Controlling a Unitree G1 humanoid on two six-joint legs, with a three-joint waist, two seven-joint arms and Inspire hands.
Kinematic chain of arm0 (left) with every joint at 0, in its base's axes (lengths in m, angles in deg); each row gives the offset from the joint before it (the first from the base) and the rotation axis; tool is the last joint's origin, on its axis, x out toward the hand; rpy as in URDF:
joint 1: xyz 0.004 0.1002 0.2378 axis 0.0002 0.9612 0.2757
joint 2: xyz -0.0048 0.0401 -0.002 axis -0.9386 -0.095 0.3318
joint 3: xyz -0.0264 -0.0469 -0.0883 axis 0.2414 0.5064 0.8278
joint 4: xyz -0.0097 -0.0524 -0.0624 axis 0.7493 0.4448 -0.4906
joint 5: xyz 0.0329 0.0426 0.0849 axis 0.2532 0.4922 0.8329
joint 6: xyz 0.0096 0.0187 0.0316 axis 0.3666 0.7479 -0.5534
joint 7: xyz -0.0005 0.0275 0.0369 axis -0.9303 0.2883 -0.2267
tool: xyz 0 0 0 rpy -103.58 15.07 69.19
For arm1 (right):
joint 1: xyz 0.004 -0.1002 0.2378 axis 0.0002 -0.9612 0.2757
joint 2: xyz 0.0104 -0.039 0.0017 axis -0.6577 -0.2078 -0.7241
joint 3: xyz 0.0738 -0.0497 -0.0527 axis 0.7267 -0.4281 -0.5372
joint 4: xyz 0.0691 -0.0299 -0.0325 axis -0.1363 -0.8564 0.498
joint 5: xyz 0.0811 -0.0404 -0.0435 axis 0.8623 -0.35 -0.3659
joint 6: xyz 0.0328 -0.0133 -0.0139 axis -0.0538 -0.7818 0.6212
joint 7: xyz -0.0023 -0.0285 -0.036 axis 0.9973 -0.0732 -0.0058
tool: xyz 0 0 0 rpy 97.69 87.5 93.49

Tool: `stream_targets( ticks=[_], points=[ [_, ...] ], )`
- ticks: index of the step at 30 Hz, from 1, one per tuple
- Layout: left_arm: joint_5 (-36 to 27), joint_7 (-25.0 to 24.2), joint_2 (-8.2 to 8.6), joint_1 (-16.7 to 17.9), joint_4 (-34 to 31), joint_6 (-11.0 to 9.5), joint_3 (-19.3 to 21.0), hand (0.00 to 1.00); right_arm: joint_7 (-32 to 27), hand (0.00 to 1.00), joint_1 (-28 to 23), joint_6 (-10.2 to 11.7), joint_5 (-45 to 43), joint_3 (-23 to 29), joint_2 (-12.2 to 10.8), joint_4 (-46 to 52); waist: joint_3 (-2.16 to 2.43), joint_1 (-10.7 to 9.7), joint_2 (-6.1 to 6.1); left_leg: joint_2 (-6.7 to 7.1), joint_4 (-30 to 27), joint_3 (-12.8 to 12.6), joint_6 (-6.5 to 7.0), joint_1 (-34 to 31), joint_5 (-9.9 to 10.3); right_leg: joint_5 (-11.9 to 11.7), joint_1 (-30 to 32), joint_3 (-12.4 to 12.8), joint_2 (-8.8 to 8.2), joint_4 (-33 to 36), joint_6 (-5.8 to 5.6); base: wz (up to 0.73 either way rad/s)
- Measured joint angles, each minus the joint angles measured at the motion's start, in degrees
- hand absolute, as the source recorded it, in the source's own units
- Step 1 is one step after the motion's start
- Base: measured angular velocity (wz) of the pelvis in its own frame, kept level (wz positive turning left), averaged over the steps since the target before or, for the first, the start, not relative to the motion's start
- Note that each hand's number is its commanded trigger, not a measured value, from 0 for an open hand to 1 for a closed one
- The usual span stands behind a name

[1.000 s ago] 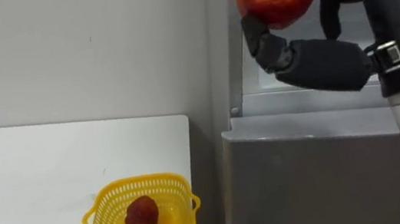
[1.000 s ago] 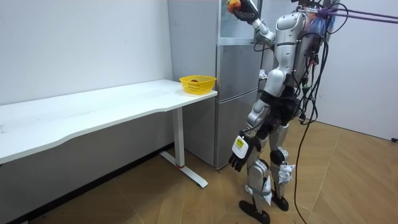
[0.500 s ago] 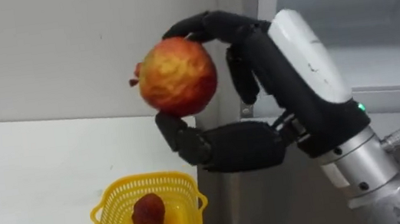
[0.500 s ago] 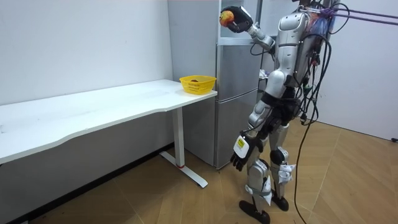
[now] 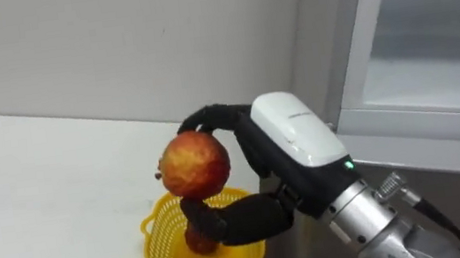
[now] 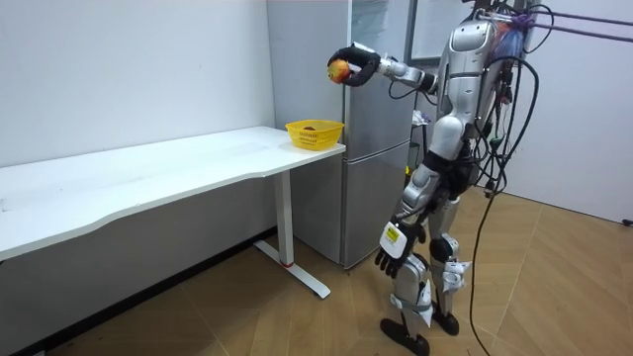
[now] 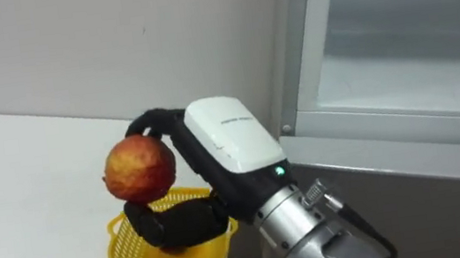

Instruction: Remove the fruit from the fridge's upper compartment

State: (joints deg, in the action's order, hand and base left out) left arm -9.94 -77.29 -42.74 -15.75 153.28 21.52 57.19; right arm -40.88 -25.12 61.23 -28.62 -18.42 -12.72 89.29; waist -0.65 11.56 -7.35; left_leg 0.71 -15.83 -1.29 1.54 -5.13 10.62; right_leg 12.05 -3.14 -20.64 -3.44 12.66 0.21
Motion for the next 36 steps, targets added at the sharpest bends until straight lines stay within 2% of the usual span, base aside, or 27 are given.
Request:
stream_targets(
  ticks=[5, 9, 12, 15, 21, 27, 35, 36],
  points=[
    [0.5, -0.9, 0.19, -0.4, 0.0, 0.1, -0.1, 0.00, 0.2, 1.00, 0.1, -0.1, -2.3, -0.7, -0.6, -4.7, -0.15, 1.6, -0.08, 0.13, 0.1, 0.4, 0.07, -0.2, -0.1, 0.0, 0.1, -0.5, -0.08, -0.1, -0.01, 0.04],
    [0.4, -1.2, 0.20, -0.6, 0.0, 0.6, -0.1, 0.00, 0.3, 1.00, 0.7, -1.2, -2.7, -3.3, -0.7, -13.8, -0.67, 2.6, 0.33, 0.28, 0.1, 1.5, 0.03, 0.1, -0.1, 0.0, -0.8, -1.0, -0.06, -0.2, -0.05, 0.16],
    [1.0, -1.6, 0.18, -0.3, 0.0, 1.2, 0.2, 0.00, 0.3, 1.00, 0.7, -2.4, -4.9, -3.3, -0.7, -17.8, -0.75, 3.1, 0.17, 0.87, 0.0, 2.1, 0.00, -0.2, -0.2, 0.2, -0.8, -1.5, -0.14, -0.2, -0.27, 0.13],
    [2.1, -2.0, 0.39, -0.1, -0.1, 2.1, 0.7, 0.00, 0.3, 1.00, 0.7, -2.5, -7.0, -3.3, -0.8, -21.1, -0.75, 3.3, 0.15, 0.99, 0.0, 2.3, 0.00, -0.4, -0.2, 0.2, -0.8, -1.6, -0.22, -0.2, -0.34, 0.07],
    [2.4, -2.7, 0.61, -0.8, -0.7, 2.1, 1.1, 0.00, 0.2, 1.00, 1.2, -2.7, -9.5, -3.2, -0.9, -23.5, -0.70, 3.2, 0.06, 1.04, -0.7, 3.1, 0.10, -0.8, -0.1, 0.2, -0.8, -2.9, -0.44, -0.1, -0.39, 0.06],
    [2.4, -3.0, 0.61, -1.4, -0.7, 2.1, 1.1, 0.00, 0.7, 1.00, 1.2, -3.7, -10.3, -3.2, -0.9, -25.8, -0.58, 4.4, -0.11, 1.08, -1.2, 3.2, 0.19, -1.3, -0.1, 0.2, -0.7, -2.9, -0.50, -0.1, -0.40, 0.00],
    [2.4, -3.2, 0.61, -1.0, -0.7, 2.5, 1.1, 0.00, 1.9, 1.00, 1.2, -4.5, -11.8, -3.2, -0.9, -26.2, -0.66, 4.6, -0.03, 1.19, -1.9, 3.2, 0.24, -1.7, -0.2, 0.4, -0.6, -3.0, -0.54, -0.3, -0.33, 0.00],
    [2.4, -3.2, 0.61, -1.0, -0.7, 2.5, 1.1, 0.00, 1.9, 0.84, 1.2, -4.5, -11.8, -3.2, -0.9, -26.2, -0.65, 4.6, -0.03, 1.21, -1.9, 3.2, 0.25, -1.7, -0.2, 0.4, -0.6, -3.0, -0.54, -0.3, -0.33, 0.00]
  ],
)
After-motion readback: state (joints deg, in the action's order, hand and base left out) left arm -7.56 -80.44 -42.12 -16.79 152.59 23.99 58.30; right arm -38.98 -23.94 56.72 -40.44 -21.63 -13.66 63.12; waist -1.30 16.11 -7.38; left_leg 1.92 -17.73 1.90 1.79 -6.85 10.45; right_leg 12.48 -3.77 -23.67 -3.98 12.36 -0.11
